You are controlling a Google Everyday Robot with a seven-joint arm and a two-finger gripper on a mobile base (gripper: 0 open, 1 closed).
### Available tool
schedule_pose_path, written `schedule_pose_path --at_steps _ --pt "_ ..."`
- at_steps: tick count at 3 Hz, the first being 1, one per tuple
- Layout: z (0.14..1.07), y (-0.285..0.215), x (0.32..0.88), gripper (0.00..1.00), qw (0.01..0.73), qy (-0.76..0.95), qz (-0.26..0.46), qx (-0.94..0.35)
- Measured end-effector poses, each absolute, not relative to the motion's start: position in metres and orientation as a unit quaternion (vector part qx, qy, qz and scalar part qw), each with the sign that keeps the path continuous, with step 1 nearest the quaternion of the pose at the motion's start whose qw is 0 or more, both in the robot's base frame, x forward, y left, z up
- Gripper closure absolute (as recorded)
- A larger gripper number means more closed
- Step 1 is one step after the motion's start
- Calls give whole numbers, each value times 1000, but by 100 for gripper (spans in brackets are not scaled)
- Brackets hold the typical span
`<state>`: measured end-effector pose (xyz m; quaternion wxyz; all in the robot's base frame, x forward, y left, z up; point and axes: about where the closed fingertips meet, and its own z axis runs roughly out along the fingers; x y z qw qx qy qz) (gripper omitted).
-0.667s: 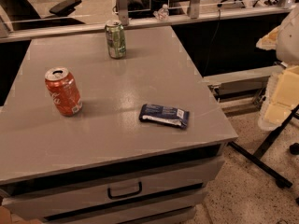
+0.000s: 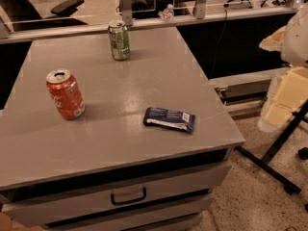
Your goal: Move green can near coke can
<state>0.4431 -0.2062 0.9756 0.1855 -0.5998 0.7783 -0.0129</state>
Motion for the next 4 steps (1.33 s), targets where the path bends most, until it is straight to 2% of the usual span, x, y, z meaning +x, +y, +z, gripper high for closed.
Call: schedule_pose_path --at_steps 2,3,4 --pt "941 -148 511 0 357 761 157 -518" --pt "954 -108 554 0 448 731 240 -456" --pt "971 -95 572 0 486 721 259 -421"
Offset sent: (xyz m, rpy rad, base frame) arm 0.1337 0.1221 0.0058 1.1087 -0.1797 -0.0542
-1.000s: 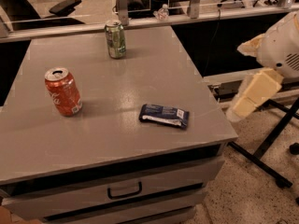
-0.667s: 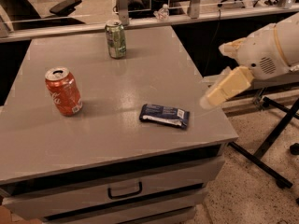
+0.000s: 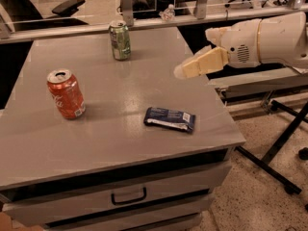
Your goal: Move green can near coke can
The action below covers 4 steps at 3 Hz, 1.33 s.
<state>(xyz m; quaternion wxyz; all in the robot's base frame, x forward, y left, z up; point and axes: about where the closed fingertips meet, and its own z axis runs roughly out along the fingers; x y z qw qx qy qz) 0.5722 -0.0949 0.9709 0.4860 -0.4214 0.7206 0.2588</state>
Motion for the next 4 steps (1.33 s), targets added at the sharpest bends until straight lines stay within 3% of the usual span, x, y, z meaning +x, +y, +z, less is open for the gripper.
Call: schedule_pose_path --at_steps 2,4 --pt "964 -89 588 0 500 713 262 -417" --pt "949 -23 662 0 529 657 314 -436"
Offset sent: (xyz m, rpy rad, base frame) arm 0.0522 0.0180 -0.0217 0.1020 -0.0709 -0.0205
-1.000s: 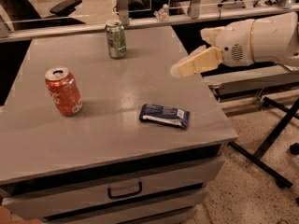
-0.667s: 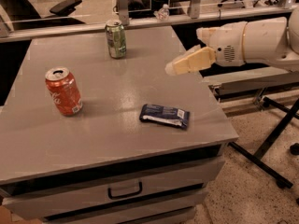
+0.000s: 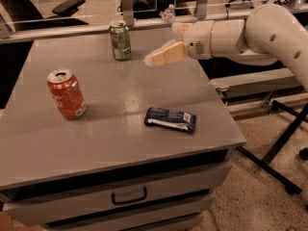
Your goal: Move green can near coke can
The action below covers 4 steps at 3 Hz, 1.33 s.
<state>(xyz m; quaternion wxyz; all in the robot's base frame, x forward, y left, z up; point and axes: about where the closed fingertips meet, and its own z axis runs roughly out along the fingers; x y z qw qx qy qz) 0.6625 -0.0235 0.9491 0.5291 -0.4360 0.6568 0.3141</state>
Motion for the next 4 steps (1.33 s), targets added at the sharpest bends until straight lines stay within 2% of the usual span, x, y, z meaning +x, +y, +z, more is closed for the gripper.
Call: schedule_pose_path --at_steps 4 --pt "889 86 775 0 574 614 335 -426"
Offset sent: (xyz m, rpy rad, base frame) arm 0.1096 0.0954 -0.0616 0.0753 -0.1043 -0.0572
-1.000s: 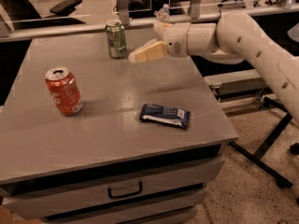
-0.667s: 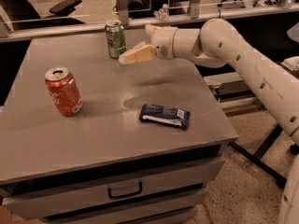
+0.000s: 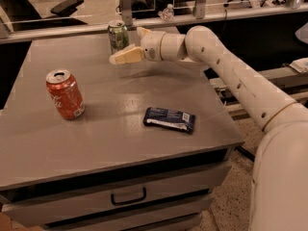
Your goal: Move green can near coke can
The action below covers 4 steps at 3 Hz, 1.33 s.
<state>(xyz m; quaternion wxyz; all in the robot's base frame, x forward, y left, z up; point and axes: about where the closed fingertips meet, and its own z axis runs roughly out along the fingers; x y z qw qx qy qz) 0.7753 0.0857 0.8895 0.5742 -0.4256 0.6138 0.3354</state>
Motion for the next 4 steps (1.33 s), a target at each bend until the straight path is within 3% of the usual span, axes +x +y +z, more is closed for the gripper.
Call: schedule_pose_path --at_steps 1,2,3,4 --pt "886 102 795 0 577 606 343 -427" --pt "900 116 805 23 578 588 362 -434" --pt "912 113 798 54 577 583 371 -435" --pt "932 94 768 77 573 580 387 -430"
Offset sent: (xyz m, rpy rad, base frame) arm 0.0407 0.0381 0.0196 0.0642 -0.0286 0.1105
